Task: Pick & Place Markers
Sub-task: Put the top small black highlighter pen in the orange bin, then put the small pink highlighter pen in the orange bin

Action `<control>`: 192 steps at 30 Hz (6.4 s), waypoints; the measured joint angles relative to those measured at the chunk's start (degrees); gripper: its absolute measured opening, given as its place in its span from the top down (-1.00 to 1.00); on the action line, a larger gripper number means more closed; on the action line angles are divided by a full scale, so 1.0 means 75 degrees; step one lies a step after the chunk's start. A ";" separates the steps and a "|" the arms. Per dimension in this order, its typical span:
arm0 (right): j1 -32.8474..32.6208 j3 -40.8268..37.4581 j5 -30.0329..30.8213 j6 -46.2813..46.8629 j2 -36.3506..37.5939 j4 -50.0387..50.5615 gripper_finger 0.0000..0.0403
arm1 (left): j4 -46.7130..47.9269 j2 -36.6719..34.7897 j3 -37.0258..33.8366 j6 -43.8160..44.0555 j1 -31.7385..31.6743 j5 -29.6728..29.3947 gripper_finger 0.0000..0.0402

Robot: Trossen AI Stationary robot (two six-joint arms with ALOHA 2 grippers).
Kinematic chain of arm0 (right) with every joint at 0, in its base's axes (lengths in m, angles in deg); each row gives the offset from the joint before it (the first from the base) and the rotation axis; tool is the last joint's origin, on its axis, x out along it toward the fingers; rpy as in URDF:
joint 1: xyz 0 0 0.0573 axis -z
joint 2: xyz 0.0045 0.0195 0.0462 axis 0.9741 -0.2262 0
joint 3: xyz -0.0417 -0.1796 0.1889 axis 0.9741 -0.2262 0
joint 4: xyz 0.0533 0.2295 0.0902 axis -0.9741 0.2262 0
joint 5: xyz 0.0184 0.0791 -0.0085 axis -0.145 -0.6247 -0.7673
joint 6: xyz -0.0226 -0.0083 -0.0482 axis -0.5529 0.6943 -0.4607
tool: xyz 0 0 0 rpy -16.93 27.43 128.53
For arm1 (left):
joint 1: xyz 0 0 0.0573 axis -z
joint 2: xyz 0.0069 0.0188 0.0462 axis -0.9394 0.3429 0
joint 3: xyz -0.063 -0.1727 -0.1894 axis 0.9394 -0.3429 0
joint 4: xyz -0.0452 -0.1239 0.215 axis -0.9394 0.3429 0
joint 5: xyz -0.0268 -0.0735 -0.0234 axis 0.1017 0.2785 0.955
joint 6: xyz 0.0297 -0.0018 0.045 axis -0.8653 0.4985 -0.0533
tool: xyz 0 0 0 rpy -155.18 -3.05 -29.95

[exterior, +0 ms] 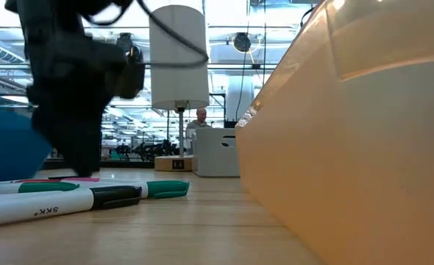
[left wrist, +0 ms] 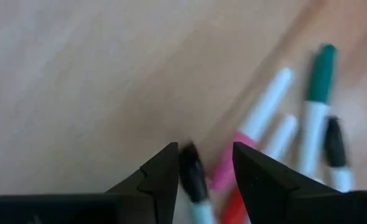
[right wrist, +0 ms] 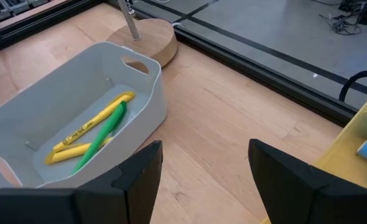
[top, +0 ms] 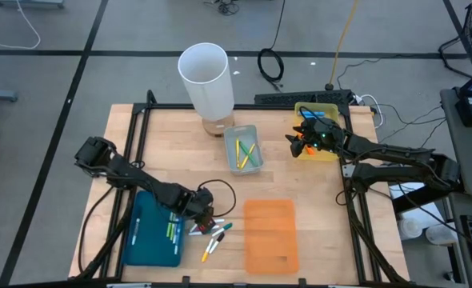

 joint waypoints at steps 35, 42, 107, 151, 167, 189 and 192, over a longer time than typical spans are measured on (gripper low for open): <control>0.0000 0.0000 0.0005 0.0026 0.0000 -0.0003 -0.12 | 0.1156 0.0047 0.1028 -0.2218 -0.0263 0.0678 0.22; -0.0003 0.0000 0.0003 0.0026 0.0000 -0.0003 -0.12 | 0.1879 0.0280 0.1023 -0.2106 -0.0174 0.0624 0.22; -0.3348 0.0003 -0.1393 -0.2166 -0.2763 -0.6883 -0.12 | -0.4838 -0.1228 0.1696 -1.0372 -0.3716 0.1943 0.84; -0.3749 0.0790 -0.2510 -0.2008 -0.3489 -0.5846 0.87 | -0.3100 -0.1932 0.1696 -0.9791 -0.3465 -0.0040 0.25; -0.7036 0.2790 -0.1386 0.0195 -0.3414 0.0220 0.87 | 0.0425 -0.2782 0.1702 -0.6909 -0.2606 -0.2036 -0.13; -0.7647 0.2320 -0.0982 0.0731 -0.4170 -0.0468 0.01 | 0.0836 -0.1635 0.1697 -0.5792 -0.1388 -0.0321 -0.13; -0.7647 0.2285 -0.0985 0.0519 -0.4170 -0.0447 -0.03 | 0.0681 -0.1396 0.1711 -0.5803 -0.0972 -0.0334 -0.13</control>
